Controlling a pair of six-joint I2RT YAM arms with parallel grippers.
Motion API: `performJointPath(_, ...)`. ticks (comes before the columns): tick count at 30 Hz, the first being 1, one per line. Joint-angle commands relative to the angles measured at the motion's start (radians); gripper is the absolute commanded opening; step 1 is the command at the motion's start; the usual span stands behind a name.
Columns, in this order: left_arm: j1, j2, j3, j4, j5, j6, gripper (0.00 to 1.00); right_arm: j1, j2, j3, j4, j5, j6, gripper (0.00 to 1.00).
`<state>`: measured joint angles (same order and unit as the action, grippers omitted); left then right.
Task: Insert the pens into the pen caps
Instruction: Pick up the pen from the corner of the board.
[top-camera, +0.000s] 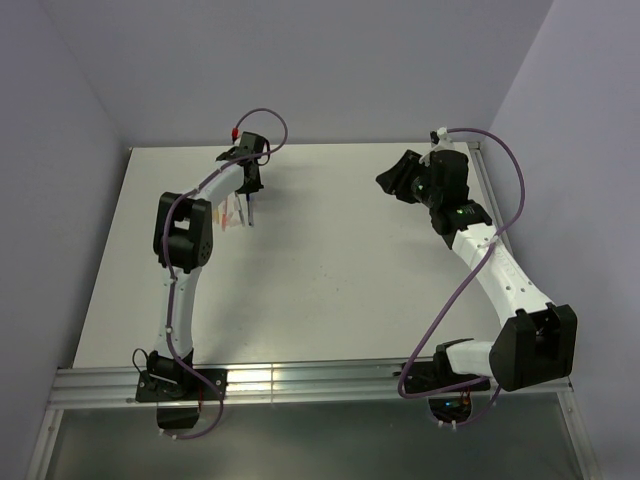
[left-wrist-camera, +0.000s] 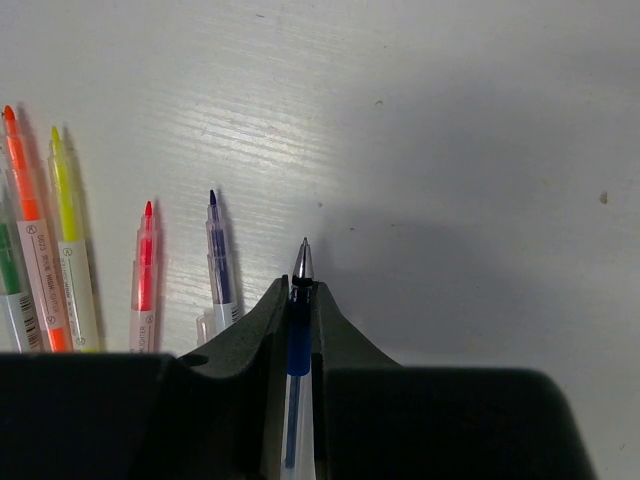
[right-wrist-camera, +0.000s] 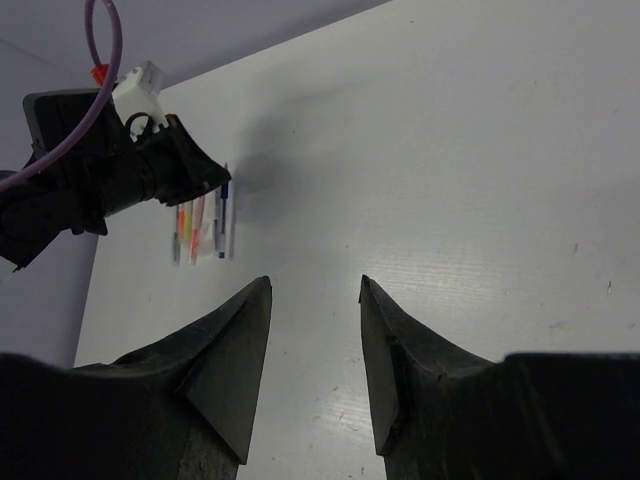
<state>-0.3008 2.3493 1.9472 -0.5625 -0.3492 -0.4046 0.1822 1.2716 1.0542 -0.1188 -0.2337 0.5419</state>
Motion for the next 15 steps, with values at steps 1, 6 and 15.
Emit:
performJointPath(1, -0.001, -0.058, 0.035, -0.001, -0.016, 0.015, 0.0, -0.007, -0.009, 0.001, 0.048, -0.012, -0.003, 0.48)
performJointPath(6, -0.001, -0.041, 0.038, -0.007, -0.017, 0.015, 0.0, -0.007, -0.008, 0.004, 0.044, -0.012, -0.005, 0.48)
performJointPath(15, -0.001, -0.031, 0.019, 0.001, -0.014, 0.01, 0.01, -0.007, -0.008, 0.009, 0.042, -0.012, -0.005, 0.48)
